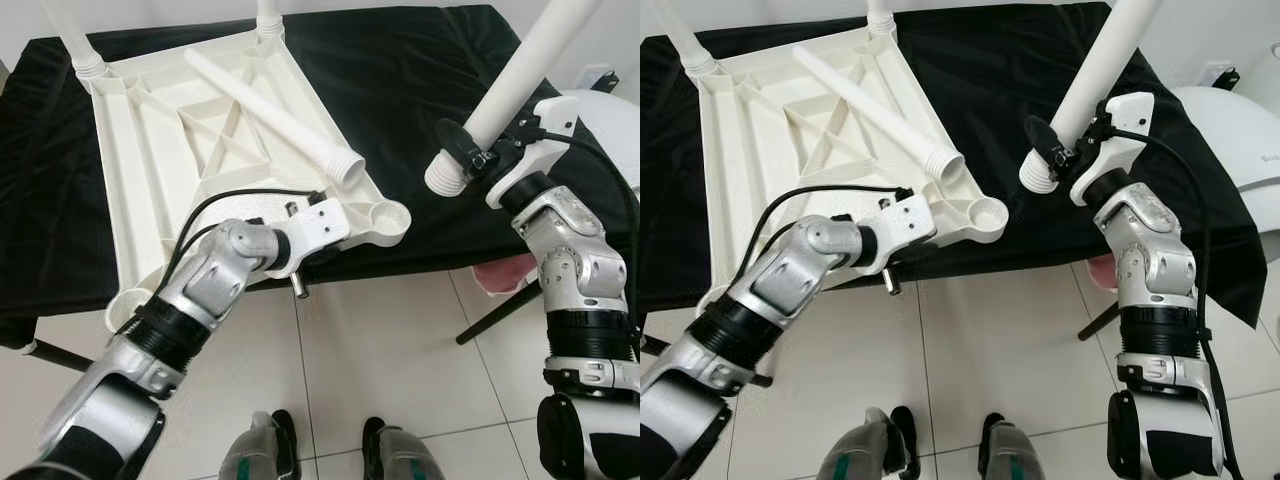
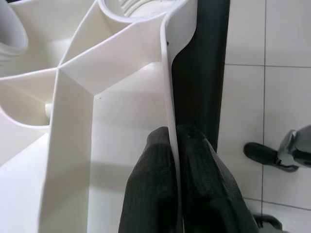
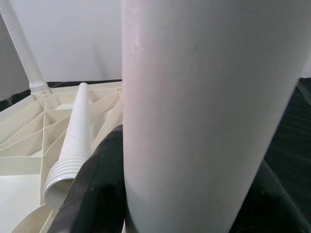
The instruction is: Building children table
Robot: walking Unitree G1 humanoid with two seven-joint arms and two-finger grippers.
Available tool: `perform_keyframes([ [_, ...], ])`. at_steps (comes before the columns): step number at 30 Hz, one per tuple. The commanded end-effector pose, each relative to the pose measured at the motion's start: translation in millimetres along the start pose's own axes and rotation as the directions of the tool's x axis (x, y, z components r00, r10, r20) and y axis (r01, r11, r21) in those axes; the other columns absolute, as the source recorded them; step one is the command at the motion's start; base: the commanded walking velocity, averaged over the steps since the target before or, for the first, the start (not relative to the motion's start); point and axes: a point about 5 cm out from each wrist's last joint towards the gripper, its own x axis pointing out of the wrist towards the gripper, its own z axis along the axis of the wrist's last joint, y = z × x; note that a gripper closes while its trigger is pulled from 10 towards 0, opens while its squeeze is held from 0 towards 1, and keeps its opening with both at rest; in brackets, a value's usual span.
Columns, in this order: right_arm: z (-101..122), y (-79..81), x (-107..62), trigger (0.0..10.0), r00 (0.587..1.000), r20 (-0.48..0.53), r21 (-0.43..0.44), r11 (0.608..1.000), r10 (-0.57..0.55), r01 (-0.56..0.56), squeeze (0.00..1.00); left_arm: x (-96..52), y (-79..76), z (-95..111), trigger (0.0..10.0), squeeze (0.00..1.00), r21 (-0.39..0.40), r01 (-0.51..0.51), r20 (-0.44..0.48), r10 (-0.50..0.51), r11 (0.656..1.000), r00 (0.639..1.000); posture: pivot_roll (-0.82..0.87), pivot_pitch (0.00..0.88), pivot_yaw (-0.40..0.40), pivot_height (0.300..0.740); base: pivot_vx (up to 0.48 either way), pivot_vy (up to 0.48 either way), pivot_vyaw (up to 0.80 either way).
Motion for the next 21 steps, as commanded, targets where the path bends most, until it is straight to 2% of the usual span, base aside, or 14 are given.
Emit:
perform_keyframes([
  [1, 3, 3.9, 0.3, 10.0, 0.999, 0.006, 0.0, 0.999, 0.036, -0.036, 0.0, -3.4, -3.0, -22, 1.8, 0.0, -0.013, -0.007, -0.092, 0.006, 1.0, 0.996, -0.13, 0.191, 0.048, 0.74, 0.0, 0.0, 0.0],
  [2, 2, 5.5, -0.4, 10.0, 0.999, 0.0, 0.001, 0.999, 0.049, -0.049, 0.0, -5.2, -1.7, -24, 10.0, 0.0, -0.03, -0.012, -0.103, 0.008, 0.999, 0.995, -0.13, 0.192, 0.047, 0.74, 0.0, 0.0, 0.0],
  [9, -4, 12.3, -3.0, 10.0, 0.995, -0.028, 0.008, 0.996, 0.094, -0.093, 0.0, -9.0, -0.2, -29, 10.0, 0.0, -0.054, -0.021, -0.113, 0.015, 0.998, 0.993, -0.13, 0.196, 0.047, 0.74, 0.0, 0.0, 0.0],
  [11, -7, 15.6, -4.0, 10.0, 0.994, -0.036, 0.011, 0.994, 0.106, -0.106, 0.0, -10.5, 3.2, -41, 10.0, 0.0, -0.085, -0.063, -0.153, 0.049, 0.994, 0.987, -0.14, 0.197, 0.047, 0.74, 0.0, 0.0, 0.0],
  [14, -7, 15.8, -4.1, 10.0, 0.993, -0.036, 0.011, 0.994, 0.108, -0.108, 0.0, -11.4, 4.1, -45, 10.0, 0.0, -0.081, -0.071, -0.164, 0.057, 0.994, 0.985, -0.14, 0.197, 0.047, 0.74, 0.0, 0.0, 0.0],
  [15, -6, 15.7, -4.1, 10.0, 0.994, -0.036, 0.011, 0.994, 0.107, -0.107, 0.0, -13.2, 5.5, -48, 10.0, 1.0, -0.097, -0.081, -0.17, 0.064, 0.992, 0.983, -0.14, 0.198, 0.047, 0.74, 0.0, 0.0, 0.0],
  [17, -6, 15.7, -4.6, 10.0, 0.994, -0.036, 0.01, 0.994, 0.106, -0.106, 0.0, -16.9, 8.8, -55, 10.0, 1.0, -0.132, -0.108, -0.186, 0.082, 0.985, 0.979, -0.14, 0.199, 0.047, 0.74, 0.0, 0.0, 0.0],
  [18, -6, 15.8, -4.8, 10.0, 0.994, -0.039, 0.011, 0.994, 0.106, -0.106, 0.0, -21.7, 13.2, -61, 10.0, 1.0, -0.129, -0.134, -0.21, 0.105, 0.983, 0.972, -0.14, 0.199, 0.045, 0.74, 0.0, 0.0, 0.0],
  [21, -6, 15.7, -5.1, 10.0, 0.994, -0.041, 0.012, 0.994, 0.106, -0.105, 0.0, -23.0, 14.4, -63, 10.0, 1.0, -0.124, -0.142, -0.217, 0.113, 0.982, 0.97, -0.14, 0.2, 0.041, 0.74, 0.0, 0.0, 0.0],
])
